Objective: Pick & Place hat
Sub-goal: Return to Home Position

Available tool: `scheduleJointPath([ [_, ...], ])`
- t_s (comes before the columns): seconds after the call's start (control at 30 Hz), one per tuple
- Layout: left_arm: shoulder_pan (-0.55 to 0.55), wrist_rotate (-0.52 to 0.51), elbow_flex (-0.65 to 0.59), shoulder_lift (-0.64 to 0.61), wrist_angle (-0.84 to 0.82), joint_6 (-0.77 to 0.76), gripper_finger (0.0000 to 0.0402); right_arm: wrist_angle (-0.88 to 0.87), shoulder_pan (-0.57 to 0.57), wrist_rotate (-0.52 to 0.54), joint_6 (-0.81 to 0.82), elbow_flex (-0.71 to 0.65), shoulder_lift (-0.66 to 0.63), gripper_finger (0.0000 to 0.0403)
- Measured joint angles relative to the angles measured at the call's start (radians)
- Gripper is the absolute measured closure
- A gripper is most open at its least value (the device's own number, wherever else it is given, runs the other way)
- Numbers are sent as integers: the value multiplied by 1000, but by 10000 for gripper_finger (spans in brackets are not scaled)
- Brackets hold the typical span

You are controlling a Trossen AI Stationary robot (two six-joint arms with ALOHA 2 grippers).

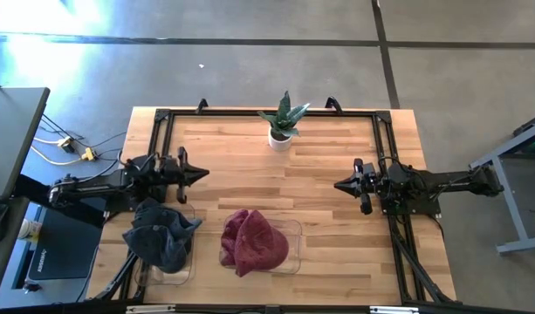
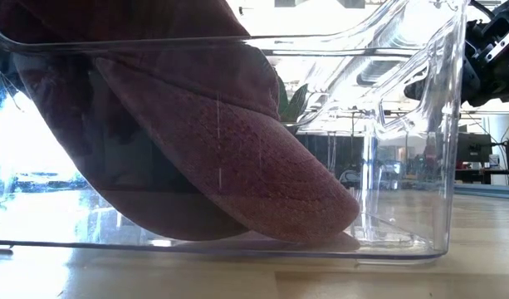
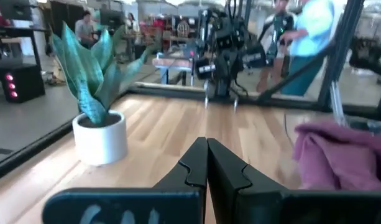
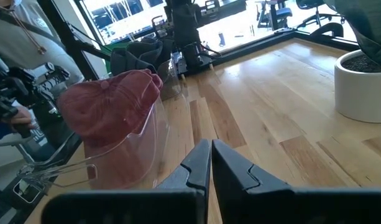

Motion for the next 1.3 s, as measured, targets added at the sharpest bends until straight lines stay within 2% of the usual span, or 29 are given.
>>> scheduleJointPath([
  [0.33,0,20,-1,119,-8,15,401,0,0,-1,0,0,0,391],
  [0.7,0,18,-2,122,-8,15,401,-1,0,-1,0,0,-4,391],
  [0.83,0,18,-3,122,-7,15,401,-6,-10,-23,0,0,-89,391],
  [0.93,0,18,-3,122,-8,15,401,-6,-59,-89,-146,0,-163,391],
  [1.0,0,18,-3,122,-7,14,401,2,-83,-154,-288,0,-162,391],
  [1.07,0,18,-3,122,-7,14,401,5,-89,-165,-391,0,-163,391],
  [1.2,0,18,-3,122,-7,14,401,-6,-88,-102,-398,0,-163,391],
  [1.3,0,18,-3,122,-8,14,401,-8,-86,-99,-383,0,-163,391],
])
